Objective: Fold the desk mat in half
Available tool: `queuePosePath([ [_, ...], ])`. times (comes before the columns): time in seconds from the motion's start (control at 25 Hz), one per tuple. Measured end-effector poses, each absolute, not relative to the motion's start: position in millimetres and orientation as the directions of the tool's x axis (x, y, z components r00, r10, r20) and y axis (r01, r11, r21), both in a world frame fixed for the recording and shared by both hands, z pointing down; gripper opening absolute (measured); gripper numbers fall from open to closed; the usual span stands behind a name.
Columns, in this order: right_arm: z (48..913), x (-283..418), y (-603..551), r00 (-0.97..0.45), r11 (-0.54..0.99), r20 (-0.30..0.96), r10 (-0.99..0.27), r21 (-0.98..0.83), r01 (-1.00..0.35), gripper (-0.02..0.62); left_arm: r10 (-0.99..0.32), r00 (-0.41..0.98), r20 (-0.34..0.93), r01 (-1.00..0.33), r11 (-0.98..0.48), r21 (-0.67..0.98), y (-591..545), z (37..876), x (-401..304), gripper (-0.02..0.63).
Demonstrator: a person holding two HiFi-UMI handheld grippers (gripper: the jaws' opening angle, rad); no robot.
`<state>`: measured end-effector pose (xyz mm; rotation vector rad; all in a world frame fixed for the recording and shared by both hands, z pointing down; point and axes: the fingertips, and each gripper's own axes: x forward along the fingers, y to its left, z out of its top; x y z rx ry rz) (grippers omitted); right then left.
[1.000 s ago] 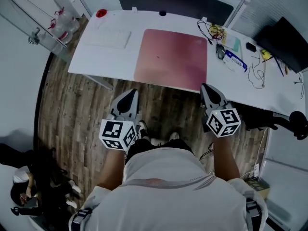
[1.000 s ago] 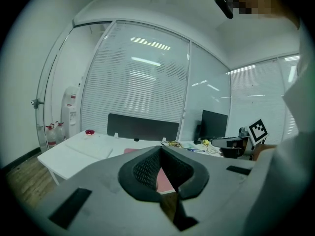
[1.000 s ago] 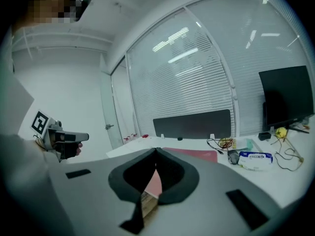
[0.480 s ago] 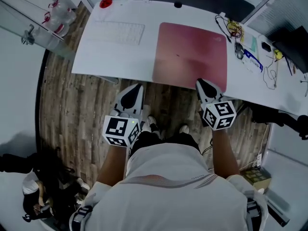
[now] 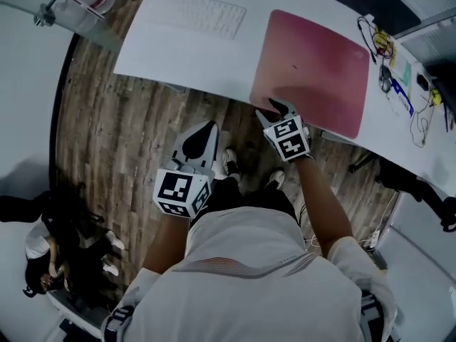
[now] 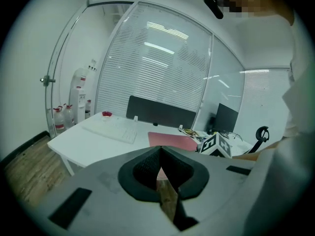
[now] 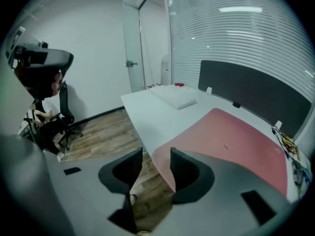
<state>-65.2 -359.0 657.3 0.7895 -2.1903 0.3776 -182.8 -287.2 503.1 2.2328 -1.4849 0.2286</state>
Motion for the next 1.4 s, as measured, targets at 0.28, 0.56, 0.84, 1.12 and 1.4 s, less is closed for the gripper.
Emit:
queuePosePath([
  [0.28, 717, -89, -362, -0.401, 0.816, 0.824, -0.401, 0.122, -0.565, 0.218, -0.827, 0.368, 0.425, -0.921, -0.26, 0.291, -272, 527, -208, 0.012],
  [0.56, 729, -89, -367, -0.355, 0.793, 0.821, -0.446, 0.179, -0.582, 0.144, -0.81, 0.384, 0.442, -0.913, -0.262, 0.312, -270, 536, -213, 0.012],
  [0.84, 729, -85, -371, -0.429, 0.779, 0.807, -0.405, 0.06, -0.624, 0.091, -0.804, 0.411, 0.43, -0.903, -0.293, 0.314, -274, 531, -203, 0.012],
  [1.12, 695, -67, -378, -0.499, 0.698, 0.748, -0.439, -0.066, -0.713, 0.075, -0.802, 0.432, 0.413, -0.893, -0.319, 0.316, -274, 521, -184, 0.012],
  [1.4, 660, 6, -379, -0.479, 0.571, 0.684, -0.55, -0.11, -0.813, 0.075, -0.796, 0.48, 0.37, -0.872, -0.386, 0.301, -279, 497, -137, 0.012],
])
